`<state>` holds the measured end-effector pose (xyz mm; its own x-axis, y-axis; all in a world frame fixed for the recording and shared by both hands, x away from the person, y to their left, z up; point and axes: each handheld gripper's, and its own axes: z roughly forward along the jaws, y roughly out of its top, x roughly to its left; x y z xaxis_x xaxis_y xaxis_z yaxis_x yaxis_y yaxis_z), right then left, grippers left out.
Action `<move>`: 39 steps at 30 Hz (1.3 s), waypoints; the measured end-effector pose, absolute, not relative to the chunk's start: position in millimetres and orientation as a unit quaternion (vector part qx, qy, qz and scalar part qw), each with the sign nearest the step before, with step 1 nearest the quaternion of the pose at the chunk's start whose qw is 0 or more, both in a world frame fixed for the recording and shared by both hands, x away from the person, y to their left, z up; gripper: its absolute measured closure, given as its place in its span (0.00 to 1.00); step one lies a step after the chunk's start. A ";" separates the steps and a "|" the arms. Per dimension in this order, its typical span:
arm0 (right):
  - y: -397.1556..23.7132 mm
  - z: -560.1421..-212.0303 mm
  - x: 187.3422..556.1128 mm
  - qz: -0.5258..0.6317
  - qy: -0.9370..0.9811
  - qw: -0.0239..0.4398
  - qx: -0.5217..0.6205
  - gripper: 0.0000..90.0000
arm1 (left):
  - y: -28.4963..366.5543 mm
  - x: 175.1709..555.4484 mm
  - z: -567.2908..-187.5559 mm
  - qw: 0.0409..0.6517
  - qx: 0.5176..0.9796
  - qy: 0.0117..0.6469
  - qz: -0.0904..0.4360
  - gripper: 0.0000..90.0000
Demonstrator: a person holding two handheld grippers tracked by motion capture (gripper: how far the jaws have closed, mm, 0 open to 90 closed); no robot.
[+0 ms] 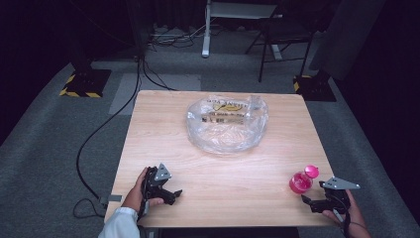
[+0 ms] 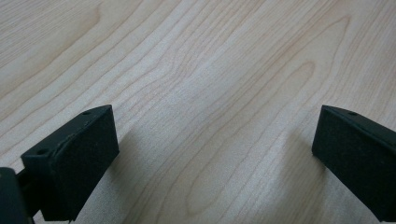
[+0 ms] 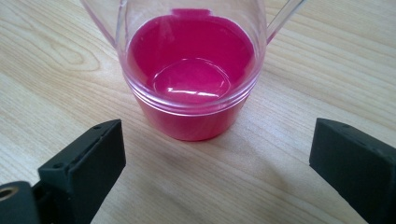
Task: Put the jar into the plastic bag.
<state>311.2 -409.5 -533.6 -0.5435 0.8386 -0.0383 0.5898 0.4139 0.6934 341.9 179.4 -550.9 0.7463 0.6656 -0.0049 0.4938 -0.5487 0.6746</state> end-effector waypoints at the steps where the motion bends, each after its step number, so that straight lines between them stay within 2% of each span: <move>1: -409.7 -532.3 311.0 0.322 0.817 0.195 0.437 0.04 | 179.4 341.9 -550.9 0.339 0.871 0.333 0.127 0.00; 17: -410.8 -510.3 310.2 0.328 0.805 0.238 0.433 0.08 | 179.4 341.8 -550.9 0.339 0.871 0.333 0.127 0.00; 26: -410.1 -492.6 310.4 0.356 0.783 0.268 0.433 0.13 | 179.4 341.7 -550.9 0.339 0.871 0.333 0.127 0.00; 39: -394.6 -478.0 314.2 0.369 0.786 0.286 0.406 0.19 | 179.4 341.7 -550.9 0.339 0.871 0.333 0.127 0.00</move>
